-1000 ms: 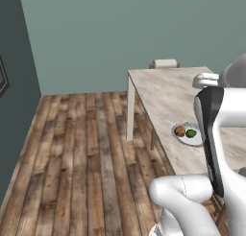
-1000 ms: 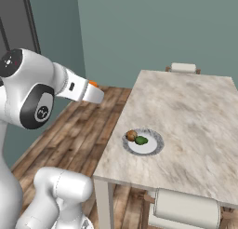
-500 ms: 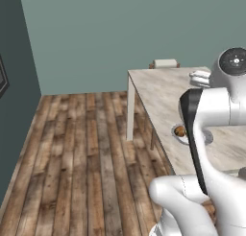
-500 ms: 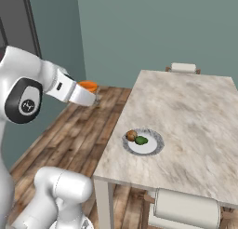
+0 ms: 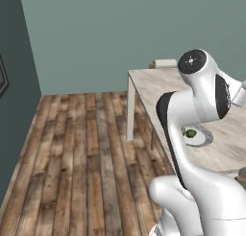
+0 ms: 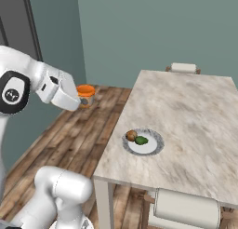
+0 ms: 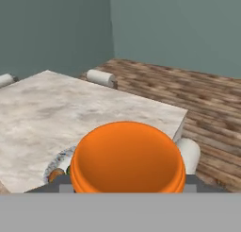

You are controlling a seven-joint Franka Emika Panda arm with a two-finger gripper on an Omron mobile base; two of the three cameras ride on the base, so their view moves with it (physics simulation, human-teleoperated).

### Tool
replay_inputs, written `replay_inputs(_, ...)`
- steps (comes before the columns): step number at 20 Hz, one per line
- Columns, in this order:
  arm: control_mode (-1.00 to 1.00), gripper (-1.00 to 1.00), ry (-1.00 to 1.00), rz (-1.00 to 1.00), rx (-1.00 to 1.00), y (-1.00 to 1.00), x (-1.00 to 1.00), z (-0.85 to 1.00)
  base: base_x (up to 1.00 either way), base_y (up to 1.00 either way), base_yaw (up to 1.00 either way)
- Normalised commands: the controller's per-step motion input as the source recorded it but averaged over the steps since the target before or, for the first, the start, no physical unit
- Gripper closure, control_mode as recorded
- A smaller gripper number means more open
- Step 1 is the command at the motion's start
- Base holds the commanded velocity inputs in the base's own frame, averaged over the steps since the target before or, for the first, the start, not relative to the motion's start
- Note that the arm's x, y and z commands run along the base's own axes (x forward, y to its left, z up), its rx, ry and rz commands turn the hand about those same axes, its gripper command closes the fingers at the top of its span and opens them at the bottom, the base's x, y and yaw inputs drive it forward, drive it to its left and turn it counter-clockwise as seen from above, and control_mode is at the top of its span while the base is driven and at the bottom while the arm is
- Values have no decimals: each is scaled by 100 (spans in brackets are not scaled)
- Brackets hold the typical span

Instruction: Pick the avocado and bread from the counter and place them on the plate. Then pick the jam from the cabinet and place it next to the plate. Lastly close the cabinet door.

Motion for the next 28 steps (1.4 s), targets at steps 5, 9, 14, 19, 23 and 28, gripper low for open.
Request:
replay_inputs(5,-100,100,8,-25,0,5,0,-30,0,0,0)
replay_inputs(9,-100,100,9,-22,0,3,0,-37,0,0,0)
replay_inputs(14,-100,100,7,-18,0,2,0,-37,0,0,0)
replay_inputs(19,-100,100,1,-9,0,3,0,-34,0,0,0)
replay_inputs(23,-100,100,0,-1,0,0,0,-40,0,0,0)
replay_inputs(28,-100,100,1,0,0,0,0,-49,0,0,0)
